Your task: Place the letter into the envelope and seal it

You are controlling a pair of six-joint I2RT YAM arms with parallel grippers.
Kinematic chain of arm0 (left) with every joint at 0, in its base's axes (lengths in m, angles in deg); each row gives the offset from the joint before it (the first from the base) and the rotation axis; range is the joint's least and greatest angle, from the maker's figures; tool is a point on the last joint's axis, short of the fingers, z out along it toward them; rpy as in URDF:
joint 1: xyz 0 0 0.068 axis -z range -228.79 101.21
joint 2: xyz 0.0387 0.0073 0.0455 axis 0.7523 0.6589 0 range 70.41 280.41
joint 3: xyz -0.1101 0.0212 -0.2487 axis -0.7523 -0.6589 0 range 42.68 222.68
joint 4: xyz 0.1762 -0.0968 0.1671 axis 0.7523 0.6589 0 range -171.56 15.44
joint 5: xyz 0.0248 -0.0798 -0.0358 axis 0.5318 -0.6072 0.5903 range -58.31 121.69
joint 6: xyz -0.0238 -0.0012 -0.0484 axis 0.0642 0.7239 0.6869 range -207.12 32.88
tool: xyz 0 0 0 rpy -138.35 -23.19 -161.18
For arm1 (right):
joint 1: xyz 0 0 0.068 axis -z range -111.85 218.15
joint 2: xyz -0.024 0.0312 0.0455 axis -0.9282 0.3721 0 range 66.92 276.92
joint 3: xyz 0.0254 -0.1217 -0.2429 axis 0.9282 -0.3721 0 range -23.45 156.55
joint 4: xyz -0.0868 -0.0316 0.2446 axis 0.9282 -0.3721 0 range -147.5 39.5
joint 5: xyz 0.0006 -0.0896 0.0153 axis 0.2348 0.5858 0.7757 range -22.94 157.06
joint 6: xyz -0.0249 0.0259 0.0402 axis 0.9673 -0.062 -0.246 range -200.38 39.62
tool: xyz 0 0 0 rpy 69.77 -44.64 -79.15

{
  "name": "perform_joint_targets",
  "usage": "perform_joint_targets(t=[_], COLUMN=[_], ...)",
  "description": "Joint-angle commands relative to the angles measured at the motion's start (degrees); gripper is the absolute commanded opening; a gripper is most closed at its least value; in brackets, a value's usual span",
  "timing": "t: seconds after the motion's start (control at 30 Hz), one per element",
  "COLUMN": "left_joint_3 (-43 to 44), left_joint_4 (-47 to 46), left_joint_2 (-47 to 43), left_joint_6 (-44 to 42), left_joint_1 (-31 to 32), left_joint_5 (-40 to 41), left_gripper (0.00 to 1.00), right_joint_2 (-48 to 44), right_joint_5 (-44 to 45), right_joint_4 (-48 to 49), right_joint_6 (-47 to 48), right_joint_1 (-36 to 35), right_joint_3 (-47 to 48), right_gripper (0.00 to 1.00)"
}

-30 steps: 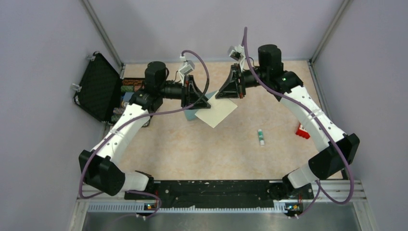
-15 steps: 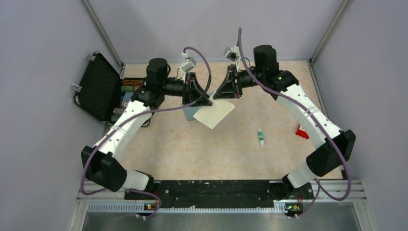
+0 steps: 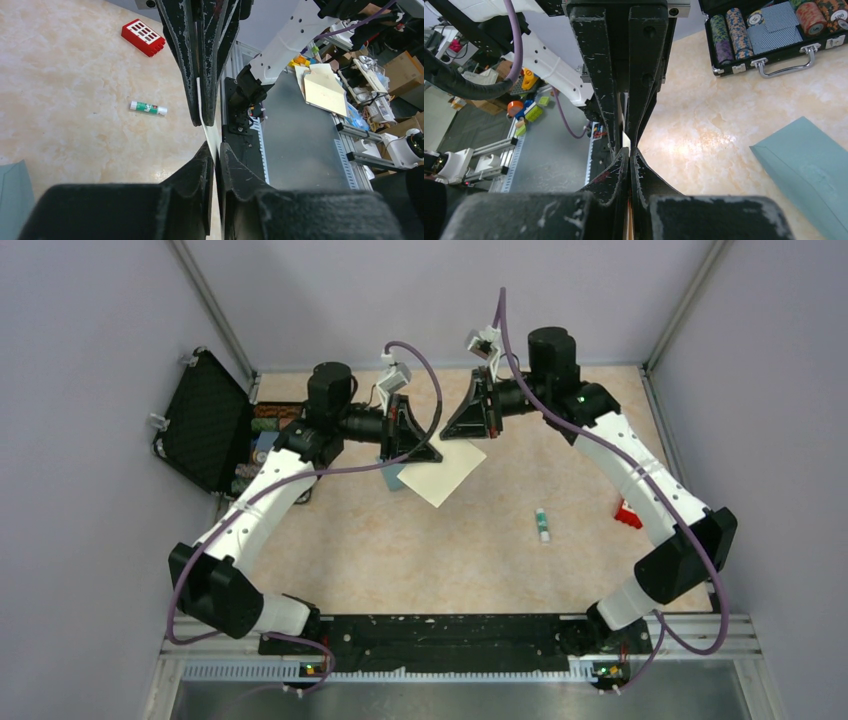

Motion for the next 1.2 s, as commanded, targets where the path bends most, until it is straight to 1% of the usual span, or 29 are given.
perform_joint_targets(t=[0.0, 0.03, 0.07, 0.1, 0.13, 0.17, 0.2, 0.23, 0.27, 0.3, 0.37, 0.4, 0.57, 0.83, 0.9, 0.97, 1.03, 1.17], left_joint_3=[1.5, 1.6, 1.6, 1.7, 1.8, 1.8, 1.7, 1.2, 0.7, 1.3, 4.1, 4.7, 6.4, 4.5, 4.8, 5.0, 4.7, 3.5], left_joint_4=[-0.3, -0.5, -0.7, -1.1, -1.8, -2.8, -4.9, -8.6, -14.0, -16.9, -16.9, -18.9, -25.4, -29.1, -29.0, -28.9, -28.2, -26.7], left_joint_2=[0.2, 0.3, 0.4, 0.3, 0.2, -0.1, -0.7, -1.4, -2.2, -2.7, -2.6, -2.4, -1.0, 0.3, 0.9, 1.3, 1.6, 1.5], left_joint_6=[-0.8, -0.8, -0.7, -0.4, 0.0, 0.8, 2.2, 5.8, 10.6, 15.5, 18.4, 20.6, 28.7, 39.2, 39.9, 39.9, 39.1, 36.2], left_joint_1=[0.3, 0.3, 0.3, 0.3, 0.3, 0.2, 0.1, -0.1, -0.4, -0.8, -1.1, -1.2, -1.5, -1.6, -1.8, -2.0, -2.2, -2.6], left_joint_5=[-2.0, -2.1, -1.9, -1.5, -0.7, 0.9, 2.7, 5.0, 6.9, 8.8, 11.2, 11.8, 12.9, 18.9, 20.1, 21.1, 22.5, 25.2], left_gripper=[0.08, 0.02, 0.0, 0.0, 0.0, 0.0, 0.0, 0.0, 0.0, 0.0, 0.0, 0.0, 0.0, 0.0, 0.0, 0.0, 0.0, 0.0], right_joint_2=[0.7, 0.8, 0.9, 1.0, 0.8, 0.6, 0.1, -0.5, -1.1, -1.9, -2.8, -2.8, -2.3, -0.9, -0.2, 0.2, 0.4, 0.2], right_joint_5=[-0.5, -0.4, -0.3, 0.4, 1.6, 2.8, 3.4, 3.8, 4.3, 4.9, 5.7, 6.0, 2.9, -1.2, -1.7, -2.0, -2.0, -1.7], right_joint_4=[3.1, 3.3, 3.4, 3.1, 2.2, 1.8, 1.6, 1.6, 2.0, 3.1, 5.6, 6.3, 12.0, 19.5, 20.2, 20.2, 20.1, 20.6], right_joint_6=[-0.9, -1.0, -1.1, -1.1, -1.0, -1.1, -1.3, -1.6, -2.5, -3.7, -7.2, -8.5, -14.4, -21.7, -22.9, -23.3, -23.4, -24.1], right_joint_1=[-0.4, -0.4, -0.4, -0.4, -0.2, 0.2, 0.9, 1.8, 2.8, 3.8, 5.5, 6.1, 6.7, 6.7, 6.6, 6.7, 6.7, 6.7], right_joint_3=[3.1, 3.2, 3.3, 3.6, 4.0, 4.2, 4.1, 3.9, 3.4, 2.0, 0.2, -0.2, -1.6, -1.3, -0.3, 0.6, 0.9, 0.4], right_gripper=[0.0, 0.0, 0.0, 0.1, 0.24, 0.35, 0.44, 0.53, 0.58, 0.6, 0.64, 0.66, 0.66, 0.59, 0.57, 0.52, 0.46, 0.39])
